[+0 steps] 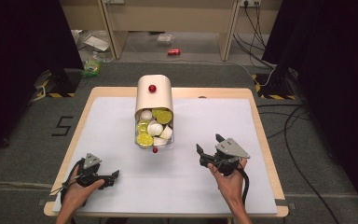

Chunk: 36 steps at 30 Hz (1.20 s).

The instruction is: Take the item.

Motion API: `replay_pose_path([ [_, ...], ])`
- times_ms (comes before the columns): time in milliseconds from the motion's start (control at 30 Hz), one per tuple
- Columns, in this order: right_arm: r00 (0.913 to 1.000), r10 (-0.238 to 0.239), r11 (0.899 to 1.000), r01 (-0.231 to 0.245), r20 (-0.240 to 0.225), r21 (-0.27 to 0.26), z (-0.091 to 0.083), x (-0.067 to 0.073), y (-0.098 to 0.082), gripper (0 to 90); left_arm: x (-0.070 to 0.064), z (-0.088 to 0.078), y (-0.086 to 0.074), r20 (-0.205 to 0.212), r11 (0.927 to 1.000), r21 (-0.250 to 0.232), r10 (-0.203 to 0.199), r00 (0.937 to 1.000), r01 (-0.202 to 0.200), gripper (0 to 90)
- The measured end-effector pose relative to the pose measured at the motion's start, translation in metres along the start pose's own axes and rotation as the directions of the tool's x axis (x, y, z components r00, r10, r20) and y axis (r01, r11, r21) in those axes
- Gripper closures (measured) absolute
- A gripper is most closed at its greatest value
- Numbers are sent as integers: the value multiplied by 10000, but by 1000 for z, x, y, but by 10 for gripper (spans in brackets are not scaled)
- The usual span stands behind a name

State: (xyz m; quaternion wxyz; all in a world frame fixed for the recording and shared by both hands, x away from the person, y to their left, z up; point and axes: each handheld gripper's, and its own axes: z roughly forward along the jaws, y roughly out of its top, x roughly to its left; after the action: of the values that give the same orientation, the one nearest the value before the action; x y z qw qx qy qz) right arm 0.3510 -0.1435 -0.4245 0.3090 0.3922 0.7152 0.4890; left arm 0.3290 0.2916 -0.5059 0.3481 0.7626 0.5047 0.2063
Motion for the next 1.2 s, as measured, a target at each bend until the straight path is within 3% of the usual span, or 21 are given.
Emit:
replay_pose_path([
  [400,9983,-242,9997,238,-523,-94,8,21,7,201,0,0,0,-1,10000,-6,-2,10000,2,66],
  [1200,9921,-421,9990,399,-1184,-212,18,46,14,191,0,0,0,-7,10000,18,9,10000,-9,64],
])
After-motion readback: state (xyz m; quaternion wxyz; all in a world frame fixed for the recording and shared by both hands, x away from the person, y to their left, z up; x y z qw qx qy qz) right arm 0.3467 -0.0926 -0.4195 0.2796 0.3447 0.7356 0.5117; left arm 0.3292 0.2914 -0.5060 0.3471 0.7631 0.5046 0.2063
